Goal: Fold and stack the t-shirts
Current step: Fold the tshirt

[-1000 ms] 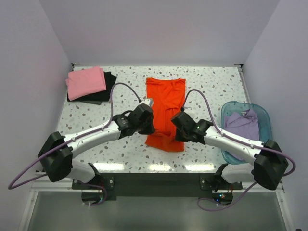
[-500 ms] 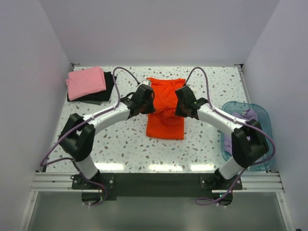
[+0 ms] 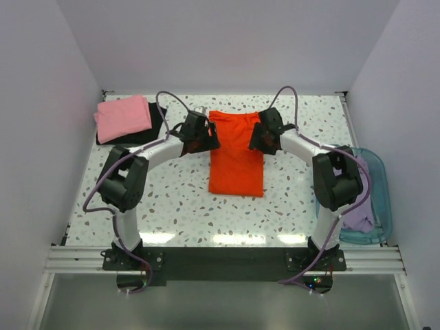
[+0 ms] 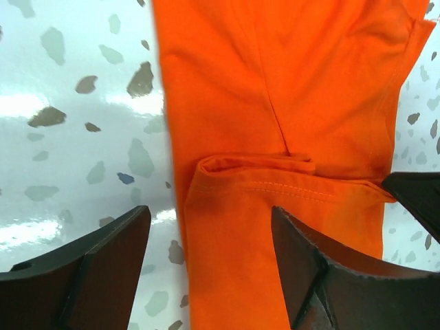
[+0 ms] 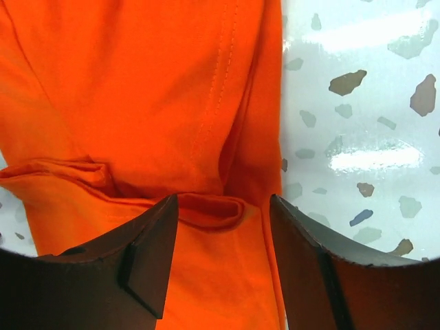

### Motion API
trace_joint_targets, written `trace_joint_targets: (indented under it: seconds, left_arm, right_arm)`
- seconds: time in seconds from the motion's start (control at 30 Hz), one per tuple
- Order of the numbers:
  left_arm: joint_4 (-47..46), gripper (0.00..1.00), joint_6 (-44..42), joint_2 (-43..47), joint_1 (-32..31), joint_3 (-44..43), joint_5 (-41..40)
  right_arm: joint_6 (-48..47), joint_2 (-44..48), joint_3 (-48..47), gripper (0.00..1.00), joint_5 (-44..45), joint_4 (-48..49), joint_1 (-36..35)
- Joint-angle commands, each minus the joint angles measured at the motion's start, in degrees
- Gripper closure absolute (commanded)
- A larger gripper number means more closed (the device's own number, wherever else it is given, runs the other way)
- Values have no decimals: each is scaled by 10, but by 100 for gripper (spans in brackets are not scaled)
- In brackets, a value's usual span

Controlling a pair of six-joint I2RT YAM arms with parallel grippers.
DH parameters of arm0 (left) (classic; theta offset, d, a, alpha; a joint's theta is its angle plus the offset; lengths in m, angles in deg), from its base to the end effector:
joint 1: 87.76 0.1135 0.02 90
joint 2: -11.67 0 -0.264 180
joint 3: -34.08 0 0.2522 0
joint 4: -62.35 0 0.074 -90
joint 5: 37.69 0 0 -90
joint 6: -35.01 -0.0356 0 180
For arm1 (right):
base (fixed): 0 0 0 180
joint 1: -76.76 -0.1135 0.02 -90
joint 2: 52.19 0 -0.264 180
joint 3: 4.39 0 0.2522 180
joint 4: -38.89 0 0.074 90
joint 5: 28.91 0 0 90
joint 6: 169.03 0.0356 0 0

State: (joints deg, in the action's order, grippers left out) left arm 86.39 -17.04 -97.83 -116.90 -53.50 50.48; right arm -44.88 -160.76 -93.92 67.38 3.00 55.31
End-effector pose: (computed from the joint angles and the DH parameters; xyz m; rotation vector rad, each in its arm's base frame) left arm 0.3659 -0.2027 0.1894 -0.2028 2.4271 -0.5119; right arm 0.3787 0.1446 0.1920 0.3247 2.5189 0.2508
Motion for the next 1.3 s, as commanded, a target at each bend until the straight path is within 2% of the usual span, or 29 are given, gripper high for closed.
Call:
trace_joint_targets:
  seconds: [0.0,0.1,0.13,0.2,0.23,0.4,0.43,0.53,0.6,0.8,1.0,1.27]
  left_arm:
    - [-41,24,-33,44,18,-17,13]
    - [-16,28,-25,82,19,11,-3]
    - [-9,36,-15,90,17,28,-5]
    - [-5,41,-6,111,4,47,-23]
    - [-4,47,-3,117,-8,57,-31]
    - [-16,70,8,80,-38,30,-8]
    - [-18,71,8,69,-42,14,-2]
    - [-72,74,16,36,-43,12,16]
    - [-122,74,22,14,-42,12,56]
    - [-141,72,46,-67,-23,-15,65]
    - [-49,78,84,-93,-7,-14,-12]
    - [-26,82,90,-92,-1,6,-28]
  right_arm:
    - [-22,44,-13,40,3,-8,-3]
    - [-22,76,19,41,9,-18,-7]
    - [-20,101,32,41,19,-19,-13]
    - [-19,123,62,42,30,-12,-24]
    - [-19,137,69,44,24,-6,-34]
    - [-25,103,40,64,-12,2,-54]
    - [-26,95,34,71,-20,8,-54]
    - [-29,54,12,78,-48,17,-51]
    - [-32,15,-10,80,-79,27,-44]
    - [-20,-53,-36,81,-110,46,-5]
    - [-4,-53,3,77,-151,70,47]
    - [44,-61,31,75,-240,103,113]
